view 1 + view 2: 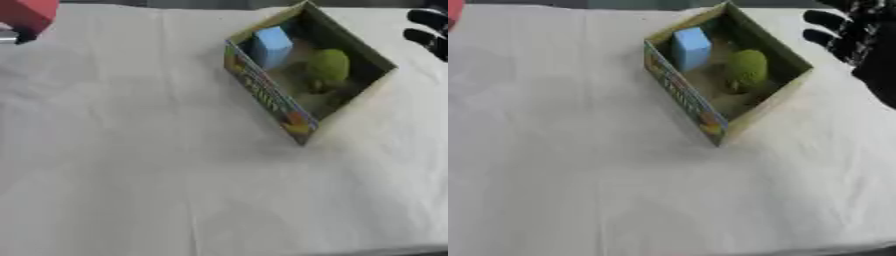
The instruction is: Pick up the objects with one hand, pass them to the other hand, and then place them into the box on the other side of the table.
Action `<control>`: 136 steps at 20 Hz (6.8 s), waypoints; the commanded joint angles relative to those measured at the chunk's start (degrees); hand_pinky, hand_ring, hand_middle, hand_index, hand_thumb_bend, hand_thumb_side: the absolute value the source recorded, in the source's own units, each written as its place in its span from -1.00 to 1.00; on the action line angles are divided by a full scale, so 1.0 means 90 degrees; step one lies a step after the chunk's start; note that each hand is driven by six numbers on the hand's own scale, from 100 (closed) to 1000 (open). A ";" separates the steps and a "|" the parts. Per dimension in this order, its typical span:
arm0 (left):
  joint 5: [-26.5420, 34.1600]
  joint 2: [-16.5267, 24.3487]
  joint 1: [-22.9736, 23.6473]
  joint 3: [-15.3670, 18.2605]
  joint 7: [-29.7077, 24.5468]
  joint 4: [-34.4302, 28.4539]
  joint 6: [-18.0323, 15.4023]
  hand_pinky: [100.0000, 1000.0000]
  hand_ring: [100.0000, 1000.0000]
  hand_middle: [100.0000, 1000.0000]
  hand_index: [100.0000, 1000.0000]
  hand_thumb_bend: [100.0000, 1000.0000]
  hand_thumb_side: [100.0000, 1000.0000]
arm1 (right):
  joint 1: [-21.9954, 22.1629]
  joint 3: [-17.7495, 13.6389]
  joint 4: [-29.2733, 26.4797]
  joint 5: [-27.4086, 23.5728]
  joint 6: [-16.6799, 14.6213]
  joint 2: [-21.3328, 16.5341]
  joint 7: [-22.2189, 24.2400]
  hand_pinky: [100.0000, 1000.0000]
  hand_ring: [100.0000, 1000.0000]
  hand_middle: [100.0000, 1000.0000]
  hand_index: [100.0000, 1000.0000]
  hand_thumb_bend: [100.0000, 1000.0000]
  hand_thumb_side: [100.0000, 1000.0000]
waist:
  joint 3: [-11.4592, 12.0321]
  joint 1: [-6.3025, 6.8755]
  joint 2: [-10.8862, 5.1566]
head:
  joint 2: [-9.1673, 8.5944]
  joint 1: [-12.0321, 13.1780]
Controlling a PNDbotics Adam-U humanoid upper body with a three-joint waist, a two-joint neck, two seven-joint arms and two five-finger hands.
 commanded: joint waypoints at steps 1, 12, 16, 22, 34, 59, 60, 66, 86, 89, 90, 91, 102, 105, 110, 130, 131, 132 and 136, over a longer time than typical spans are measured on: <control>0.0961 0.0274 0.0204 -0.0270 0.0290 -0.0886 0.0585 -0.10 -0.27 -0.15 -0.10 -1.00 -0.62 | -0.0055 -0.0049 -0.0125 -0.0087 -0.0081 -0.0430 -0.0057 1.00 1.00 1.00 1.00 -1.00 -0.17 | 0.0014 -0.0040 -0.0311 | 0.0041 -0.0053; 0.1868 -0.0632 0.2190 -0.0320 0.1798 -0.3838 0.2224 -0.18 -0.34 -0.17 -0.11 -1.00 -0.32 | -0.0162 0.0348 -0.0125 0.0152 -0.1319 -0.1748 0.0054 1.00 1.00 1.00 1.00 -1.00 -0.39 | 0.0040 0.0004 -0.0548 | 0.0178 0.0103; 0.1737 -0.1040 0.2829 -0.0332 0.2184 -0.4517 0.2485 -0.18 -0.34 -0.18 -0.10 -1.00 -0.27 | 0.0050 0.0627 -0.0125 0.0682 -0.2229 -0.2656 -0.0195 1.00 1.00 1.00 0.99 -1.00 -0.70 | -0.0040 -0.0049 -0.0615 | 0.0245 0.0171; 0.1405 -0.1538 0.3427 -0.0508 0.2447 -0.5029 0.2598 -0.19 -0.36 -0.19 -0.10 -1.00 -0.21 | 0.0026 0.1138 -0.0125 0.2113 -0.3549 -0.3671 -0.1072 0.87 1.00 1.00 0.88 -1.00 -0.77 | -0.0137 -0.0158 -0.0594 | 0.0244 0.0252; 0.0879 -0.2250 0.3871 -0.0857 0.2310 -0.5202 0.2005 -0.19 -0.36 -0.19 -0.10 -1.00 -0.25 | -0.0686 0.2658 -0.0125 0.4423 -0.4027 -0.4355 -0.2874 0.82 1.00 1.00 0.93 -1.00 -0.72 | -0.0054 -0.0183 -0.0541 | 0.0225 0.0145; -0.0905 -0.2910 0.4212 -0.1264 0.3052 -0.4501 0.0433 -0.20 -0.35 -0.17 -0.07 -1.00 -0.53 | -0.2302 0.3770 -0.0125 0.3939 -0.3327 -0.3445 -0.1368 0.80 1.00 1.00 1.00 -1.00 -0.70 | -0.0186 -0.0294 -0.0453 | 0.0321 0.0123; -0.1003 -0.2929 0.4235 -0.1257 0.3140 -0.4441 0.0386 -0.20 -0.35 -0.18 -0.07 -1.00 -0.52 | -0.2436 0.3785 -0.0125 0.3930 -0.3263 -0.3334 -0.1320 0.77 1.00 1.00 1.00 -1.00 -0.65 | -0.0219 -0.0311 -0.0460 | 0.0321 0.0157; -0.1296 -0.2981 0.4379 -0.1172 0.3498 -0.4304 0.0289 -0.20 -0.35 -0.18 -0.07 -1.00 -0.49 | -0.3379 0.3767 -0.0125 0.4189 -0.3208 -0.2348 -0.0550 0.43 1.00 0.91 0.89 -1.00 -0.40 | -0.0487 -0.0374 -0.0514 | 0.0321 0.0408; -0.1867 -0.3237 0.4465 -0.1228 0.3842 -0.3952 -0.0113 -0.19 -0.34 -0.17 -0.07 -1.00 -0.52 | -0.4388 0.4045 -0.0002 0.4690 -0.2179 -0.0422 0.1594 0.81 1.00 0.21 0.99 -0.28 0.13 | -0.0396 -0.0606 -0.0658 | 0.0321 0.0546; -0.1967 -0.3287 0.4466 -0.1243 0.3860 -0.3889 -0.0171 -0.19 -0.34 -0.18 -0.07 -1.00 -0.54 | -0.4439 0.4091 0.0211 0.4811 -0.2167 -0.0327 0.1595 0.78 1.00 0.18 1.00 -0.31 0.15 | -0.0321 -0.0649 -0.0676 | 0.0321 0.0442; -0.2007 -0.3311 0.4467 -0.1248 0.3875 -0.3869 -0.0192 -0.19 -0.33 -0.18 -0.07 -1.00 -0.55 | -0.4456 0.4098 0.0309 0.4853 -0.2123 -0.0289 0.1595 0.76 1.00 0.21 1.00 -0.34 0.15 | -0.0292 -0.0664 -0.0681 | 0.0321 0.0407; -0.2048 -0.3336 0.4467 -0.1255 0.3892 -0.3850 -0.0215 -0.19 -0.33 -0.18 -0.07 -1.00 -0.56 | -0.4475 0.4098 0.0407 0.4897 -0.2074 -0.0251 0.1593 0.74 1.00 0.30 1.00 -0.37 0.13 | -0.0264 -0.0673 -0.0685 | 0.0321 0.0376; -0.2430 -0.3586 0.4363 -0.1430 0.4080 -0.3679 -0.0542 -0.18 -0.32 -0.17 -0.04 -1.00 -0.65 | -0.4625 0.4108 0.1076 0.5143 -0.1537 0.0128 0.1472 0.84 1.00 0.59 1.00 -0.47 -0.37 | -0.0013 -0.0671 -0.0687 | 0.0321 0.0101; -0.2490 -0.3636 0.4332 -0.1484 0.4074 -0.3622 -0.0617 -0.18 -0.32 -0.17 -0.04 -1.00 -0.67 | -0.4650 0.4115 0.1178 0.5211 -0.1412 0.0230 0.1418 0.86 1.00 0.60 1.00 -0.49 -0.44 | 0.0025 -0.0656 -0.0686 | 0.0321 0.0071; -0.2579 -0.3775 0.4252 -0.1500 0.4102 -0.3506 -0.0657 -0.18 -0.32 -0.18 -0.04 -1.00 -0.66 | -0.4673 0.4104 0.1431 0.5437 -0.1062 0.0511 0.1274 0.93 1.00 0.63 1.00 -0.54 -0.60 | 0.0164 -0.0625 -0.0669 | 0.0321 0.0182; -0.2656 -0.3965 0.4181 -0.1305 0.4165 -0.3539 -0.0128 -0.22 -0.35 -0.19 -0.05 -1.00 -0.60 | -0.4552 0.4117 0.1637 0.5862 -0.0468 0.1190 0.1595 1.00 1.00 0.65 1.00 -0.66 -0.90 | 0.0457 -0.0585 -0.0538 | 0.0321 -0.0015; -0.2656 -0.3971 0.4176 -0.1302 0.4145 -0.3561 -0.0104 -0.22 -0.35 -0.19 -0.05 -1.00 -0.60 | -0.4554 0.4102 0.1639 0.5880 -0.0475 0.1215 0.1595 1.00 1.00 0.65 1.00 -0.64 -0.90 | 0.0462 -0.0585 -0.0533 | 0.0321 -0.0034; -0.2658 -0.3977 0.4170 -0.1301 0.4125 -0.3582 -0.0085 -0.22 -0.35 -0.19 -0.05 -1.00 -0.60 | -0.4562 0.4078 0.1640 0.5895 -0.0491 0.1236 0.1590 1.00 1.00 0.65 1.00 -0.61 -0.89 | 0.0469 -0.0584 -0.0527 | 0.0321 -0.0048; -0.2667 -0.4014 0.4151 -0.1305 0.4070 -0.3662 -0.0021 -0.22 -0.35 -0.20 -0.05 -1.00 -0.59 | -0.4595 0.4035 0.1707 0.5991 -0.0577 0.1297 0.1556 1.00 1.00 0.65 1.00 -0.57 -0.92 | 0.0522 -0.0595 -0.0502 | 0.0321 -0.0100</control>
